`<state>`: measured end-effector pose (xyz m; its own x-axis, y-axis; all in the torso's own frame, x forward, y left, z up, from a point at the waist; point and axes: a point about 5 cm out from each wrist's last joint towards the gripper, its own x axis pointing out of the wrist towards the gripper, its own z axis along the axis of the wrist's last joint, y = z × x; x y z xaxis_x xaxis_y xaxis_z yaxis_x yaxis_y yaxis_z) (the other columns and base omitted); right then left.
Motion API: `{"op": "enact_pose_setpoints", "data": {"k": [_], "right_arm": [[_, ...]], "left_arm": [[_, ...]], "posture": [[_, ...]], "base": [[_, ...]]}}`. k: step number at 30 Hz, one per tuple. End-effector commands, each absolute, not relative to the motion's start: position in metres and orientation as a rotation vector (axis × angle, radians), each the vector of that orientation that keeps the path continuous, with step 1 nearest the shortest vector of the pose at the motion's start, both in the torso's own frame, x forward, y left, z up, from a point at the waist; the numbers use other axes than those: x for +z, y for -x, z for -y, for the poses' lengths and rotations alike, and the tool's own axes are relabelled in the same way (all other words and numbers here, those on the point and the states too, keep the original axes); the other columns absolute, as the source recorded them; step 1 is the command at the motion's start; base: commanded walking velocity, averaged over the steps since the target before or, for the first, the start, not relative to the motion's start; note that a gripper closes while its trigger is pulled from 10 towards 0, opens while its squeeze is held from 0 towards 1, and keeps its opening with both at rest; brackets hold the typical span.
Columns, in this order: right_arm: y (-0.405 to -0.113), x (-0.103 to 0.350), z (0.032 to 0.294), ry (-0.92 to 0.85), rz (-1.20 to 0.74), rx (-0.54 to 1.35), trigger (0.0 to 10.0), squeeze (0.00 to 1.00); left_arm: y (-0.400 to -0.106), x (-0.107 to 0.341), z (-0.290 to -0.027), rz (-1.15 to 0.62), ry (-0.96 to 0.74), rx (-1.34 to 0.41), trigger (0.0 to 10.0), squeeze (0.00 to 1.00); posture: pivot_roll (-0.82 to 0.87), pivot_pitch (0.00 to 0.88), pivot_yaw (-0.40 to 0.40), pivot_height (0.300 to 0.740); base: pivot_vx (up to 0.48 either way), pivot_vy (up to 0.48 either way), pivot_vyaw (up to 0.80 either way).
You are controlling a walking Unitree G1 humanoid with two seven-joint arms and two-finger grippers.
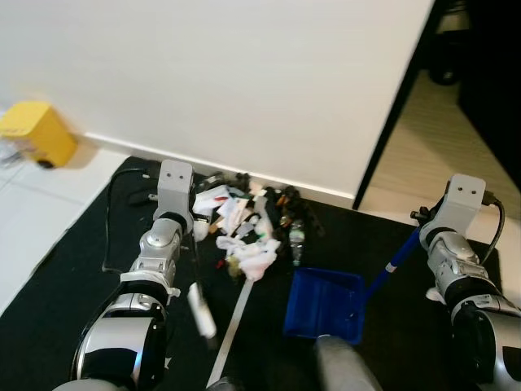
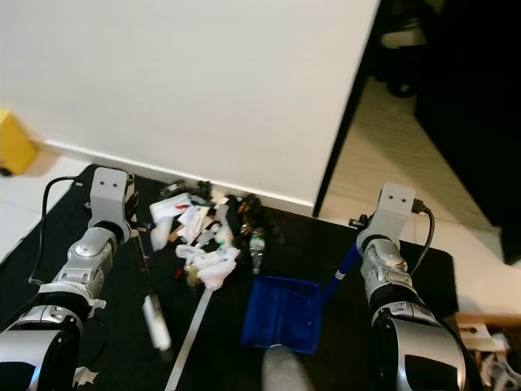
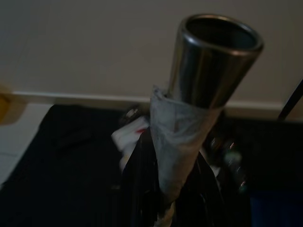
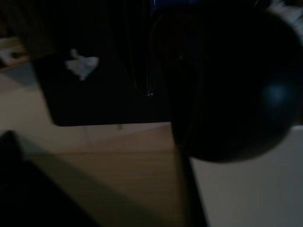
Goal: Sweep floor
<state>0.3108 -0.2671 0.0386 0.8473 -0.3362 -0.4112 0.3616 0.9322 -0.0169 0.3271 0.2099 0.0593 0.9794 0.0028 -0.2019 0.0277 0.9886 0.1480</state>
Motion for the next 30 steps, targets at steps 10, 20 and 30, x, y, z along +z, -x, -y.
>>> {"op": "enact_pose_setpoints", "data": {"k": [10,20,30], "right_arm": [[-0.318,0.038,0.250,-0.028,-0.445,-0.310,10.0,0.00],[-0.317,0.035,0.240,-0.086,-0.411,-0.287,10.0,0.00],[-0.313,0.023,0.222,-0.101,-0.468,-0.219,10.0,0.00]], "left_arm": [[-0.317,0.063,-0.241,-0.186,-0.325,0.005,10.0,0.00],[-0.305,0.064,-0.273,-0.225,-0.412,0.042,10.0,0.00],[-0.304,0.051,-0.252,-0.251,-0.273,0.082,10.0,0.00]], "posture": [[0.02,0.000,0.008,0.740],[0.05,0.000,-0.012,0.740],[0.06,0.000,-0.005,0.740]], "base": [[0.000,0.000,-0.72],[0.000,0.000,0.00],[0.000,0.000,0.00]]}}
